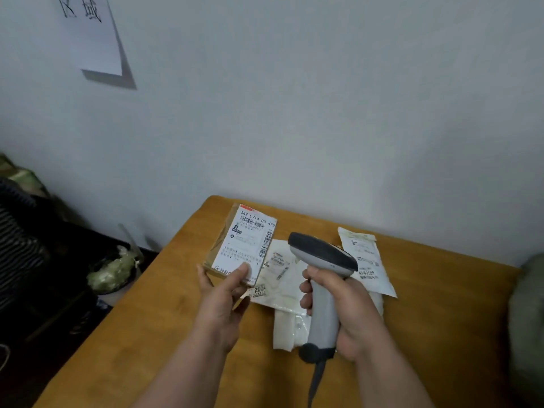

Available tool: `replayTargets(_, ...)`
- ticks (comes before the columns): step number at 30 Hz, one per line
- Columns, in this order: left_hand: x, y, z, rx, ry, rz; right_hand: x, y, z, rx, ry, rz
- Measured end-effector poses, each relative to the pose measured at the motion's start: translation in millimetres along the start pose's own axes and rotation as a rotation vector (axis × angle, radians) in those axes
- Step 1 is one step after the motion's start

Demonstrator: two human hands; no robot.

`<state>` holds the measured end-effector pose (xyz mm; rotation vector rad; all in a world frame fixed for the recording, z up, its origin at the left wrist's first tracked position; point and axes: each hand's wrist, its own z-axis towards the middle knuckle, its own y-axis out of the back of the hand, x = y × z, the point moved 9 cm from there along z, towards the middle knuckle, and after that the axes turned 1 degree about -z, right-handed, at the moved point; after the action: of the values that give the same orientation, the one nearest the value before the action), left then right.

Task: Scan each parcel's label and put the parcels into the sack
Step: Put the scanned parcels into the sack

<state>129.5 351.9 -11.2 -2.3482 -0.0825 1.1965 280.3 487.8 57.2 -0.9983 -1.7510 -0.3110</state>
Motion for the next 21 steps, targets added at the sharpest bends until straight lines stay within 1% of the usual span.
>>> replayTargets(6,-18,20,-39,-0.020,-0.072,0.026,1,-13,-49,0.009,0.050,-0.059)
replayTargets(12,-30,52,-71,0.004,-0.077,-0.014,-13,-35,-99,-0.025,0.081,-0.166)
replayTargets(17,-42,78,-96,0.069,-0.076,-0.061,-22,-66,-139,-0.015,0.138,-0.262)
replayTargets(21,-52,89,-110,0.126,-0.101,-0.048,-18,-82,-162,-0.014,0.214,-0.278)
